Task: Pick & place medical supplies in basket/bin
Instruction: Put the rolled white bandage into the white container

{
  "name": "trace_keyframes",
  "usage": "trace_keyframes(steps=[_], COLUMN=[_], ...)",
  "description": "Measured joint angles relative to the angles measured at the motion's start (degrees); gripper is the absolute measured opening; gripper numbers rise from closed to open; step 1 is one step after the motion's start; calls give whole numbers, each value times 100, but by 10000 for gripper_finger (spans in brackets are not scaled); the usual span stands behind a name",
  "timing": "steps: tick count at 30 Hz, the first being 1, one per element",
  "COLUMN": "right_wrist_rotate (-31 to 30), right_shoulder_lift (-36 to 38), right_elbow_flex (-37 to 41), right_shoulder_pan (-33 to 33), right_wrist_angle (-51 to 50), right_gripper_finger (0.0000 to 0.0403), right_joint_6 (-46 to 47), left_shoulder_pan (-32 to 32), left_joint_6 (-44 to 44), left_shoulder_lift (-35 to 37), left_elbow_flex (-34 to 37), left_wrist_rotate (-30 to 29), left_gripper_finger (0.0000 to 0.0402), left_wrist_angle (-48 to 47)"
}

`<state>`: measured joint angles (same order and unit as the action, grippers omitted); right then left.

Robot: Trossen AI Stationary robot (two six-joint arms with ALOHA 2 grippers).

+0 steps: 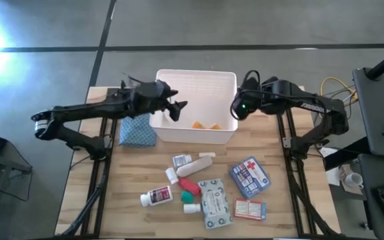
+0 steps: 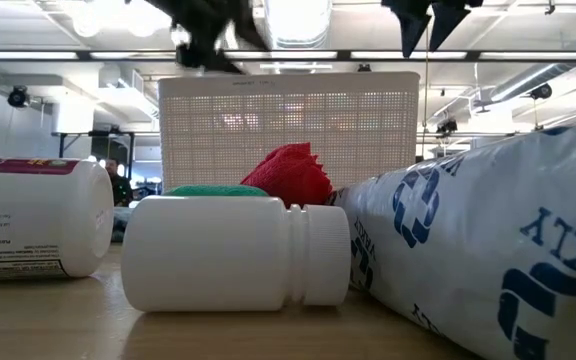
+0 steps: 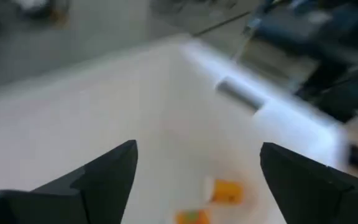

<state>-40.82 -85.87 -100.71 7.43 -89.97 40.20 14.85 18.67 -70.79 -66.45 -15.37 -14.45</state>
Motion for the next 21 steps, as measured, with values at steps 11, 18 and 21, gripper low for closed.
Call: trace_keyframes(steps=[11, 18, 21], right_wrist_rotate=[2938, 3191, 3190], right_shoulder_lift=[257, 212, 40], right_elbow_flex=[808, 2077, 2404], right_shoulder_pan=[-816, -1921, -2331], right_wrist_angle=[262, 2523, 3551], right_gripper_finger=[327, 327, 326], right_joint_6=[547, 339, -689], left_shoulder_pan=[-650, -1052, -1153], left_joint_6=[-533, -572, -442], left_shoulder_lift=[316, 807, 1028], left_elbow_flex=[-1609, -580, -62], left_wrist_rotate=[5, 19, 6], left_gripper_finger=[322, 322, 322], left_wrist_angle=[-3629, -3715, -3699])
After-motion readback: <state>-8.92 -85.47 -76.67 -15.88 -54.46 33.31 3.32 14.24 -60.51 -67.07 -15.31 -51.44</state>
